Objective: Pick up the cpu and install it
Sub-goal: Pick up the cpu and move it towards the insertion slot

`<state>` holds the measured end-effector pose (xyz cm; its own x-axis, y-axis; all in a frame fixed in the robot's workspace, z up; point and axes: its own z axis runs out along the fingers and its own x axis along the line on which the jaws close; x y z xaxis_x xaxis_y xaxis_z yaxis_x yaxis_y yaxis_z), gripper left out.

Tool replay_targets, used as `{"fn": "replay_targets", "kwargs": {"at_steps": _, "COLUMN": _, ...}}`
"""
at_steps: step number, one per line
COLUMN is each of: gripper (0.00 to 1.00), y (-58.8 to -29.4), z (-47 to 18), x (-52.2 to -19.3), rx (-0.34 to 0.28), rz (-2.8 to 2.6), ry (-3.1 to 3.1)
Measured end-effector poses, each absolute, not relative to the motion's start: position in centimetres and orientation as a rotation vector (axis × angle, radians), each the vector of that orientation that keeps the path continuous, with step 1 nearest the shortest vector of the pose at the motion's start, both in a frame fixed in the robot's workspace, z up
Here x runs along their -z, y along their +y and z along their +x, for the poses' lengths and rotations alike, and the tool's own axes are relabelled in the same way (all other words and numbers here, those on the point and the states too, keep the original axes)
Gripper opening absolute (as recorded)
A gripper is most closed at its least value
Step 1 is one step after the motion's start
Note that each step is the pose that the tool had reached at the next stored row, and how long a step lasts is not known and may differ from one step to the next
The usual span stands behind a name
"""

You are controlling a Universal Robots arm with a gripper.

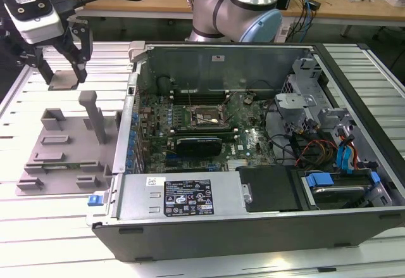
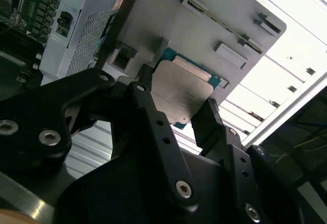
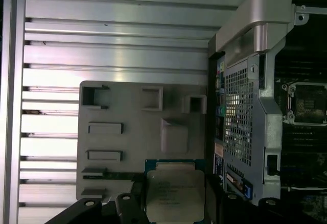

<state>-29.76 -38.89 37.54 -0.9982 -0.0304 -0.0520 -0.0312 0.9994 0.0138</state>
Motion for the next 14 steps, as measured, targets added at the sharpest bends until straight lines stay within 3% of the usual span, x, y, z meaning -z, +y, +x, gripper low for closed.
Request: {"fn": "replay_targets", "kwargs": {"at_steps": 14, "gripper": 0.55, "y": -38.9, "z": -26.5, "x": -37.5, "rx": -0.023, "rz": -0.047, "ry": 3.089}}
